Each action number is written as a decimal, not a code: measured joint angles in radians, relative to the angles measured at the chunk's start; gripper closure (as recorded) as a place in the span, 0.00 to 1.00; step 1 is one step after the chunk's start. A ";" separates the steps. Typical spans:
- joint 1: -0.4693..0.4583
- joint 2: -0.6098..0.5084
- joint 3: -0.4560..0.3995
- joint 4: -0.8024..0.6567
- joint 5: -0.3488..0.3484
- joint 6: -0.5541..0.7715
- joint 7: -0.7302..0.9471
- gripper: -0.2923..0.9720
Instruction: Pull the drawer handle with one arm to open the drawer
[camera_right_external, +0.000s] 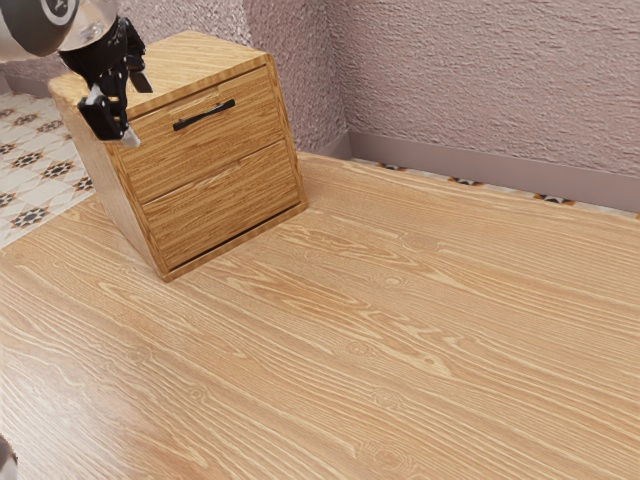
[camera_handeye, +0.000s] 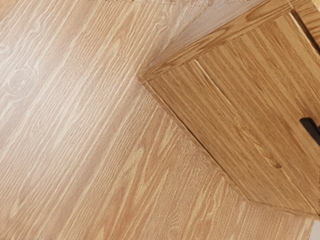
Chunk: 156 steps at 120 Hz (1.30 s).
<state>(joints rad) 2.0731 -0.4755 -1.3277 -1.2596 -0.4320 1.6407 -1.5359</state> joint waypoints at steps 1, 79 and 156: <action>0.013 -0.012 -0.003 0.006 -0.017 -0.006 -0.007 0.26; 0.396 -0.373 -0.030 0.306 -0.575 -0.269 -0.681 0.27; 0.537 -0.422 -0.173 0.548 -0.301 -0.202 -1.024 0.26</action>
<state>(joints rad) 2.6097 -0.8974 -1.5009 -0.7117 -0.7327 1.4385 -2.5594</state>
